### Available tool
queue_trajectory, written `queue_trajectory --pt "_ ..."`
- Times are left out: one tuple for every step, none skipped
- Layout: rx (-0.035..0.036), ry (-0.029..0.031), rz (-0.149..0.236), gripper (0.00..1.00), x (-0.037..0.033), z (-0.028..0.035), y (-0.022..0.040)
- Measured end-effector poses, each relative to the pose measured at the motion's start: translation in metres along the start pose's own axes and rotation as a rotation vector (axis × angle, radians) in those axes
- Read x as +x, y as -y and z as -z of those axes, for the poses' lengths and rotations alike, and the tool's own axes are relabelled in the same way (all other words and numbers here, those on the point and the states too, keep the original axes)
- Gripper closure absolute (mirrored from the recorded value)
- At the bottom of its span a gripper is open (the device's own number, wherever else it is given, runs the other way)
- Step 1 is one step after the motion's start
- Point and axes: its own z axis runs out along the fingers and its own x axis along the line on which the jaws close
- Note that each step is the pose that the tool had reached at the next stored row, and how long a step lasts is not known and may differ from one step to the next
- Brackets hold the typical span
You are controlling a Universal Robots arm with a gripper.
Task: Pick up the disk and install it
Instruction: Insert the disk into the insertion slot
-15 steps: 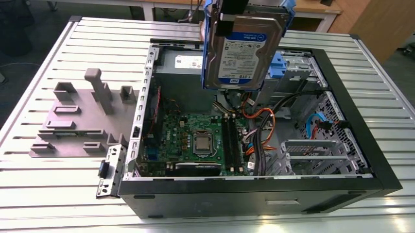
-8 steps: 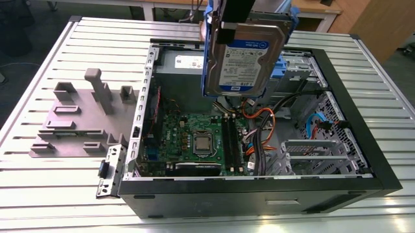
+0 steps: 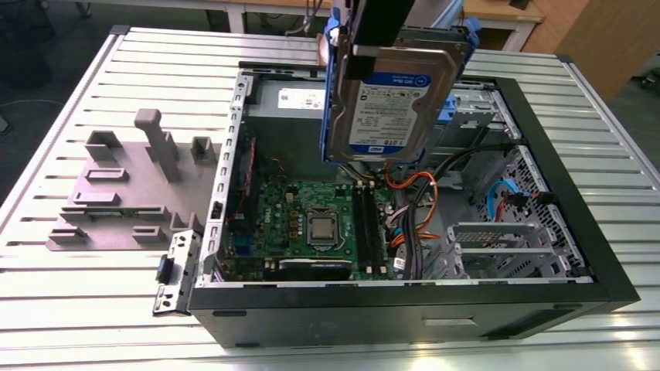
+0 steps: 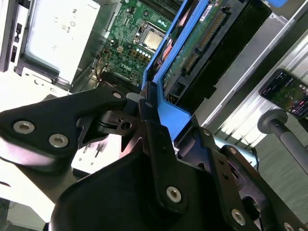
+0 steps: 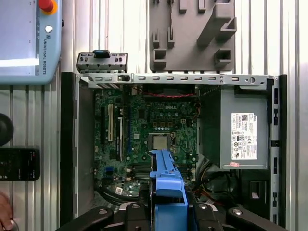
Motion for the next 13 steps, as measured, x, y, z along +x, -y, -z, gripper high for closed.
queue_trajectory --pt "0.0000 0.0000 0.000 0.64 0.0004 0.0000 0.0003" --pt "-0.0001 0.0000 0.000 0.64 0.0007 -0.0001 0.0008" --pt "-0.0004 0.0000 0.000 0.64 0.0008 -0.0001 0.0015" --pt "-0.0010 -0.0002 0.000 0.64 0.0011 -0.0001 0.0027" --pt "-0.0015 -0.0002 0.000 0.64 0.0013 -0.0002 0.0039" --pt "-0.0020 -0.0002 0.000 0.64 0.0014 -0.0003 0.0051" --pt "-0.0024 -0.0001 0.000 0.64 0.0015 -0.0005 0.0061" --pt "-0.0025 -0.0001 0.000 0.64 0.0016 -0.0005 0.0068" --pt "-0.0026 0.0000 0.000 0.64 0.0016 -0.0006 0.0072" --pt "-0.0026 0.0001 0.000 0.64 0.0016 -0.0006 0.0073" --pt "-0.0026 -0.0001 0.000 0.64 0.0016 -0.0008 0.0081" --pt "-0.0026 -0.0001 0.000 0.64 0.0016 -0.0010 0.0089" --pt "-0.0026 -0.0001 0.000 0.64 0.0016 -0.0010 0.0089"
